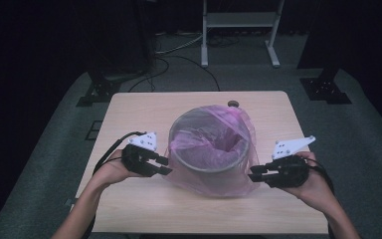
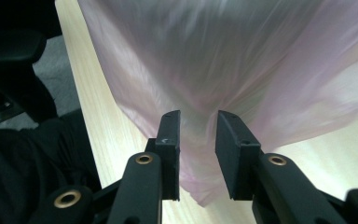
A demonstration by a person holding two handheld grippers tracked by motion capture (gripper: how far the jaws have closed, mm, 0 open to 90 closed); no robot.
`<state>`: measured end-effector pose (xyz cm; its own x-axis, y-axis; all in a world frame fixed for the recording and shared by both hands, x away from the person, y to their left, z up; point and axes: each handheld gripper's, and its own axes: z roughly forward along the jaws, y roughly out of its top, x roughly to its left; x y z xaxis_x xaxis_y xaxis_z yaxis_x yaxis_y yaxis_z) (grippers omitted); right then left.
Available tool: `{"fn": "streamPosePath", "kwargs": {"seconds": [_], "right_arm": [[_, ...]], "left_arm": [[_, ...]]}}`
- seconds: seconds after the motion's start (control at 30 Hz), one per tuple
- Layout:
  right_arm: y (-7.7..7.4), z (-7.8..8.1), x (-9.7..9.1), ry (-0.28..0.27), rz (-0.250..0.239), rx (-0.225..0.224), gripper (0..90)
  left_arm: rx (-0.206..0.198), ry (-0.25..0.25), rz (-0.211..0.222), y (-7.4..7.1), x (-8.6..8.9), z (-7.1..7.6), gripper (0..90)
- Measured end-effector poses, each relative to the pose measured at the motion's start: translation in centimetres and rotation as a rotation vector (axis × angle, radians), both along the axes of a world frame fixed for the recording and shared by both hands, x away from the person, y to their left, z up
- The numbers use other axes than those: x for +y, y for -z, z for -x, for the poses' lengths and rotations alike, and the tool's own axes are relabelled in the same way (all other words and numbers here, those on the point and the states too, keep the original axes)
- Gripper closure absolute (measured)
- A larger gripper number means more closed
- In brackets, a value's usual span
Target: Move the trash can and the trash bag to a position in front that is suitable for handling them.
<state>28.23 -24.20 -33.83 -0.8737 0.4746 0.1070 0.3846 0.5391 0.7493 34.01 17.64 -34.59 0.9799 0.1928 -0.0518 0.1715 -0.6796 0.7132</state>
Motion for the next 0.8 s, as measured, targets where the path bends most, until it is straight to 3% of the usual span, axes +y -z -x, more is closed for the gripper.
{"fn": "streamPosePath", "kwargs": {"seconds": [0.07,0.1,0.13,0.17,0.2,0.23,0.3,0.33,0.57,0.8], "right_arm": [[-0.7,0.0,-0.2,0.007,-0.003,-0.014,69.1],[-2.0,-0.3,-0.3,0.016,-0.014,-0.043,68.9],[-2.0,-0.3,-0.3,0.016,-0.014,-0.043,68.9],[-3.5,-0.8,-0.2,0.023,-0.023,-0.072,67.4],[-3.5,-0.8,-0.2,0.023,-0.023,-0.072,67.4],[-4.6,-1.6,0.0,0.022,-0.031,-0.089,65.8],[-5.3,-2.6,0.5,0.021,-0.028,-0.101,64.8],[-5.3,-2.6,0.5,0.021,-0.028,-0.101,64.8],[-6.3,-6.6,2.9,0.011,0.006,-0.114,60.5],[-6.1,-8.2,3.8,-0.011,0.020,-0.101,57.3]], "left_arm": [[-0.001,-0.005,0.005,-0.2,0.1,0.0,59.4],[-0.008,-0.007,0.011,-0.6,0.2,0.0,58.4],[-0.008,-0.007,0.011,-0.6,0.2,0.0,58.0],[-0.019,-0.002,0.013,-1.0,0.2,-0.1,57.1],[-0.019,-0.002,0.013,-1.0,0.2,-0.1,56.2],[-0.024,0.003,0.012,-1.4,0.1,-0.3,55.4],[-0.023,0.002,0.012,-1.7,0.0,-0.5,54.2],[-0.023,0.002,0.012,-1.7,0.0,-0.5,53.6],[-0.017,-0.004,0.005,-1.9,-0.2,-1.3,49.8],[-0.014,0.001,0.005,-2.1,-0.2,-2.1,47.5]]}}
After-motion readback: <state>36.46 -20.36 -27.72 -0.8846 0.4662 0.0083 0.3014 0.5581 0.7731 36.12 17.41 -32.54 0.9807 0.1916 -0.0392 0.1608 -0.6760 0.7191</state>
